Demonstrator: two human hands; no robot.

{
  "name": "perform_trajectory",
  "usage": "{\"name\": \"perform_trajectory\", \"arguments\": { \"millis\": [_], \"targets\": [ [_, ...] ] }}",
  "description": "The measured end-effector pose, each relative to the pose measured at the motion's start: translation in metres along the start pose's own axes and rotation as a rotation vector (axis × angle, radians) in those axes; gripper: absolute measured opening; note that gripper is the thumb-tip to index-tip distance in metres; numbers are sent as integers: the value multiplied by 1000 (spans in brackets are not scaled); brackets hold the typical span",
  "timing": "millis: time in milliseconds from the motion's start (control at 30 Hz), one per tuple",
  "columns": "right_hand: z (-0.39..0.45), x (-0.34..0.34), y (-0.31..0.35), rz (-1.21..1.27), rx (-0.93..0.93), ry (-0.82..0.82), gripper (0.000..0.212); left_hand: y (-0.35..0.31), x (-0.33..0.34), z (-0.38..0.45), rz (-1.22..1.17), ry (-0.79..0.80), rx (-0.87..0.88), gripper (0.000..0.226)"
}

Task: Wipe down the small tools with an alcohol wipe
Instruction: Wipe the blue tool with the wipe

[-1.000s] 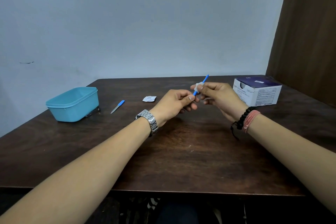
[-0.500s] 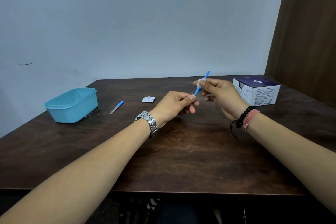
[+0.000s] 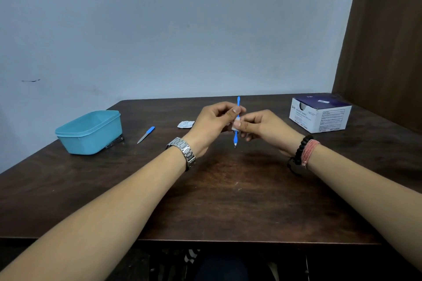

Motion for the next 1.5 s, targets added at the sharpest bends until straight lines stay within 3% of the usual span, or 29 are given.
{"name": "perform_trajectory", "arguments": {
  "millis": [300,533,867,1100,1500],
  "targets": [
    [-3,3,-3,-27,53,121,15,-2,-14,6,-122,-215,-66,10],
    [-4,-1,2,23,33,40,15,-1,-4,2,-51,-106,-60,10],
    [-4,0,2,32,63,82,16,-1,-8,3,-85,-166,-38,10],
    [-3,-2,2,46,36,20,16,2,0,2,-60,-43,-8,10],
    [-4,0,2,29,47,66,15,0,-7,3,-51,-162,-12,10]
  ]
}}
Point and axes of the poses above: each hand's wrist, its own z-axis towards the middle knuckle, its own x-axis out of the palm, y = z × x, the point moved 1 cm from there along z, towards the middle knuckle, and after that the axes turned 10 degrees about z, right-handed, at the moved point
